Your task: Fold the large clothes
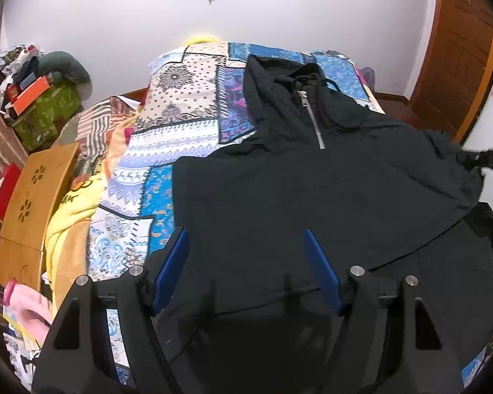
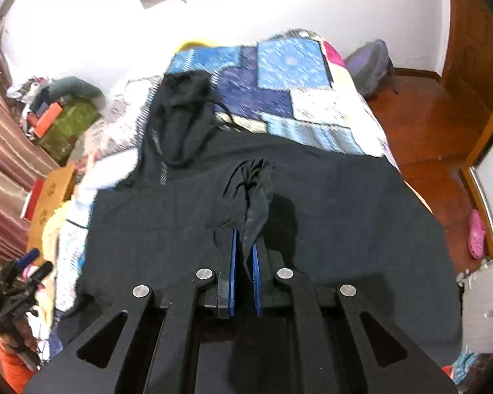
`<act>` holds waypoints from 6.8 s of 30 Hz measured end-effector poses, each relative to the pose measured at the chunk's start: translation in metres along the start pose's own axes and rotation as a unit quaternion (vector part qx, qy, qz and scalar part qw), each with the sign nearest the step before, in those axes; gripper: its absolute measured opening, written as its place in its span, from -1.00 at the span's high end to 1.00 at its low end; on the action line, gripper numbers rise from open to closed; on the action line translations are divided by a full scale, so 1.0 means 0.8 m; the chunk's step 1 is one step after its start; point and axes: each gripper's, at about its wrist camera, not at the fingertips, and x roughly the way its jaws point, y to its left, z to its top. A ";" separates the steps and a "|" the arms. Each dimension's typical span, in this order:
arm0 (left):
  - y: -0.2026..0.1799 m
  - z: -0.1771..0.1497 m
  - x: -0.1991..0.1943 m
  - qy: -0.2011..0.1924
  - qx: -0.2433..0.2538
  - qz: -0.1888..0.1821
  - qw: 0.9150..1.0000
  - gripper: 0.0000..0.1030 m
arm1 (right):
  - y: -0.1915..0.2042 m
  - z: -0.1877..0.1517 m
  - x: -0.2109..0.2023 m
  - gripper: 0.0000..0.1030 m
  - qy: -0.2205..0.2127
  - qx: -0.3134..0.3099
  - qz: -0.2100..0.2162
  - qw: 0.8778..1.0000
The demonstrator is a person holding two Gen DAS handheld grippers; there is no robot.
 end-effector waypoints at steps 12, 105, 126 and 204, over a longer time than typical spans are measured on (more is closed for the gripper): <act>-0.026 -0.007 0.010 0.015 0.011 -0.012 1.000 -0.38 | -0.028 -0.022 0.023 0.50 0.049 0.046 -0.005 0.998; -0.022 -0.034 -0.011 0.003 -0.028 -0.027 0.999 -0.56 | 0.090 -0.037 0.023 0.59 0.107 -0.010 0.121 0.987; -0.049 -0.029 -0.003 0.015 -0.013 -0.036 0.999 -0.58 | -0.064 -0.028 -0.052 -0.34 -0.004 0.174 0.076 0.982; 0.061 -0.077 0.112 0.152 -0.294 -0.245 0.911 -0.34 | 0.015 -0.028 -0.081 -0.47 -0.078 -0.040 -0.081 0.993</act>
